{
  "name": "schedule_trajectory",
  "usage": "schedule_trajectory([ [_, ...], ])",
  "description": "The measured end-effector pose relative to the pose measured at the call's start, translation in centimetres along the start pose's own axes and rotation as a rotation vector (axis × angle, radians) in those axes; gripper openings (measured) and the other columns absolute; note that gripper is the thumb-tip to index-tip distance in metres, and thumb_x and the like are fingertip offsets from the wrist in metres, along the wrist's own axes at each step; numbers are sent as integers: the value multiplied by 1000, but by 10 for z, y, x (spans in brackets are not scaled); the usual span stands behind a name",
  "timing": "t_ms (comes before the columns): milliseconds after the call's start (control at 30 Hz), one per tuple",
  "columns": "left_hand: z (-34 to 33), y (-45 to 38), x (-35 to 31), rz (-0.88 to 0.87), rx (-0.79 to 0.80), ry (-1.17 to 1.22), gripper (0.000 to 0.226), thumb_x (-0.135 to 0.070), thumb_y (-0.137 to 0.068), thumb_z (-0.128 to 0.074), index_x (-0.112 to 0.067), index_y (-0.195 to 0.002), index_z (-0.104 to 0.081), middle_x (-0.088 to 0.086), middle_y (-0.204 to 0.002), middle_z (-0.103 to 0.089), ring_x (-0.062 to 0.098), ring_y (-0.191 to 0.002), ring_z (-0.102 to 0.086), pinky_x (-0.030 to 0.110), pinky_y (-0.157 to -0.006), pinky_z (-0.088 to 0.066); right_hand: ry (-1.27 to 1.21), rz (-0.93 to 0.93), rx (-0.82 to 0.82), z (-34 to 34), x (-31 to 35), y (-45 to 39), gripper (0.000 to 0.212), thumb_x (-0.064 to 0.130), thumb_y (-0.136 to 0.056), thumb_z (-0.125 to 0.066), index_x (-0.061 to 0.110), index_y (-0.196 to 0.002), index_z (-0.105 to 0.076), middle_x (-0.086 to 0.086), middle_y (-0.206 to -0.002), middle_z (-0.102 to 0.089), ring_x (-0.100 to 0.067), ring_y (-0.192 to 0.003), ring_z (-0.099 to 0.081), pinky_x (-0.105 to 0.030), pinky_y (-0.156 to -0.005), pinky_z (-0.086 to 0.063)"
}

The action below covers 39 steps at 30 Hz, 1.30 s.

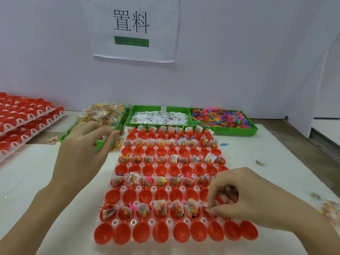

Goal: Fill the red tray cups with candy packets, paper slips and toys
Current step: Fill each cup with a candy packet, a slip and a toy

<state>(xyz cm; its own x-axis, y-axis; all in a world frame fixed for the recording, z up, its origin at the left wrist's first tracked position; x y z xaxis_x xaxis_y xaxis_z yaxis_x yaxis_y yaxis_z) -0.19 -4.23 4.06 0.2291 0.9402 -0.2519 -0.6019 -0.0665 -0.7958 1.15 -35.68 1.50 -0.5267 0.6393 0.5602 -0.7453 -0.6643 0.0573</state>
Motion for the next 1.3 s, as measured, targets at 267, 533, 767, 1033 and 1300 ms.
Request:
schedule_trajectory([
  [267, 0, 3, 4, -36, -1, 29, 23, -22, -98, -72, -4, -85, -77, 6, -83, -68, 28, -70, -57, 47, -62, -52, 65, 11, 0, -4, 3, -2, 5, 44, -79, -84, 46, -81, -81, 3, -76, -63, -3, -73, -57, -2, -66, -39],
  [533, -15, 9, 3, 298, 152, 578, 13, -26, -92, -66, -25, -94, -79, -8, -73, -70, 14, -59, -64, 9, -62, -48, -165, 77, -49, 15, -8, 3, 31, 70, -82, -69, 42, -83, -81, 7, -79, -64, -6, -63, -52, -16, -59, -42],
  [767, -25, 16, -17, 432, 259, 884, 8, -15, -88, -72, -16, -92, -79, 5, -74, -75, 21, -62, -71, 18, -65, -56, -316, 39, -414, 43, -22, -15, 29, 50, -95, -59, 32, -90, -81, -4, -61, -56, -12, -54, -47, -23, -52, -41],
  [1033, -28, 17, -12, 529, 266, 1005, 2, -1, -90, -73, 0, -91, -72, 13, -79, -77, 26, -75, -76, 24, -73, -61, 4, -12, -499, 72, -22, -124, 15, 23, -99, -64, 27, -108, -75, 16, -84, -75, 4, -77, -69, -5, -68, -47],
  [1300, -36, 23, 8, 639, 181, 1039, 26, 7, -96, -63, -10, -115, -70, 15, -88, -78, 30, -83, -78, 25, -74, -62, 401, -180, -289, 70, -61, -250, 17, 9, -97, -66, 1, -102, -79, -10, -106, -78, -24, -99, -72, -33, -90, -54],
])
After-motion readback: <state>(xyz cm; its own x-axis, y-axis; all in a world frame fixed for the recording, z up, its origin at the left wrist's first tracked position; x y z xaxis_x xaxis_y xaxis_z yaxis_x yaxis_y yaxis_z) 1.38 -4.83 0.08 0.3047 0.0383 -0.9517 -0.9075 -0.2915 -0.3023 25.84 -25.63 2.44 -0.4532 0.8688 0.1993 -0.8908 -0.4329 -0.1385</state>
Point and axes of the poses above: each hand's wrist, its own y-axis away from the middle knuckle, its own z-axis out of the back of the hand, x = y × z, the point moved 7 cm from there along -y, towards the middle knuckle
